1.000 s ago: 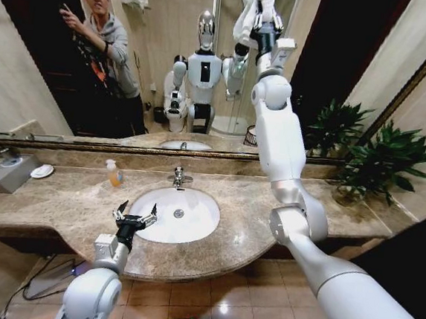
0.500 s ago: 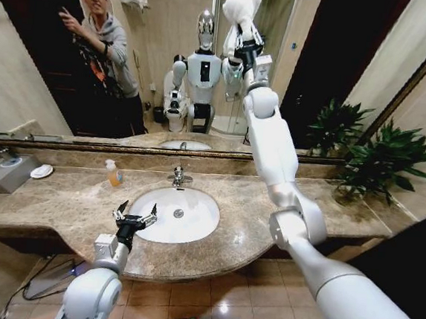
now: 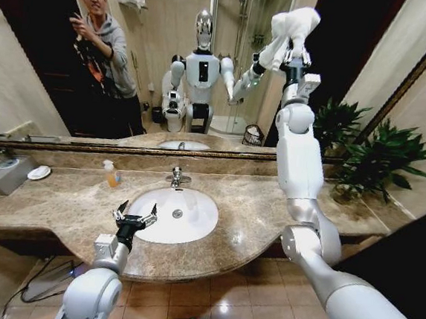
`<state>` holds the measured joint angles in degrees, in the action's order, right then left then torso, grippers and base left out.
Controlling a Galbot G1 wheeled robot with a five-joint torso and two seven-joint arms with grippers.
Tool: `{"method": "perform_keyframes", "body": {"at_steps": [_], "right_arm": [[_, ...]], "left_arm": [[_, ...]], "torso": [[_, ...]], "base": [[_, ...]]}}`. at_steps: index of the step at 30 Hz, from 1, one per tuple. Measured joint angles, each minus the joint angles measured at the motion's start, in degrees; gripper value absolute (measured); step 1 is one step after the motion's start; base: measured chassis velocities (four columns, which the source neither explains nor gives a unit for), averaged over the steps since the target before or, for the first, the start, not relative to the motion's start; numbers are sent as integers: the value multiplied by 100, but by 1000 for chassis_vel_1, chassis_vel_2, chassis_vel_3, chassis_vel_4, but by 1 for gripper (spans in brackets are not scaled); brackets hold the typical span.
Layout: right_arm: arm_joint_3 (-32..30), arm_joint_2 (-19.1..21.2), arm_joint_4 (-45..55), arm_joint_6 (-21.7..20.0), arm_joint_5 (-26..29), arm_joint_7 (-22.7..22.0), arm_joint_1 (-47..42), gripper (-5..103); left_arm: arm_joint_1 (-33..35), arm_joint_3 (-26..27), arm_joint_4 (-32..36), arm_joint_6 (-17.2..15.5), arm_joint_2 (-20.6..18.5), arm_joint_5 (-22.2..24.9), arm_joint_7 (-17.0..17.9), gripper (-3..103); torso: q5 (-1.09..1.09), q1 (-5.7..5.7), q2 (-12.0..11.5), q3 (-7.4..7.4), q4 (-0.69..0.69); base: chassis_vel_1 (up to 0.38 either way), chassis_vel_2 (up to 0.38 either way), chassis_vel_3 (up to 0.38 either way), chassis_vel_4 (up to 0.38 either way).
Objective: Pick up the towel from the sink counter and wipe the mirror surface.
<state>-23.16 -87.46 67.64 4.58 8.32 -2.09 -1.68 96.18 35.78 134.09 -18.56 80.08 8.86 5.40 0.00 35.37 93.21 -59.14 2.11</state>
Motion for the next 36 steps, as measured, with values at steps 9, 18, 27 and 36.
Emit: {"method": "perform_keyframes", "body": {"at_steps": [9, 18, 27, 36], "right_arm": [[191, -21, 914, -169, 196, 183, -269, 18], [294, 91, 1962, -444, 265, 26, -567, 18], [239, 122, 3030, -792, 305, -113, -1014, 18], [-117, -183, 1829, -110, -241, 15, -614, 18]], "left_arm": [[0, 0, 0, 0, 0, 0, 0, 100], [0, 0, 0, 0, 0, 0, 0, 100], [-1, 0, 0, 0, 0, 0, 0, 100], [2, 0, 0, 0, 0, 0, 0, 100]], "torso": [[0, -3, 1, 1, -5], [-1, -2, 1, 1, -4], [0, 1, -1, -1, -7], [0, -7, 3, 3, -2]], "base": [[-16, 15, 17, -18], [-150, 130, 155, -141], [-119, 120, 87, -98], [44, -35, -34, 46]]}}
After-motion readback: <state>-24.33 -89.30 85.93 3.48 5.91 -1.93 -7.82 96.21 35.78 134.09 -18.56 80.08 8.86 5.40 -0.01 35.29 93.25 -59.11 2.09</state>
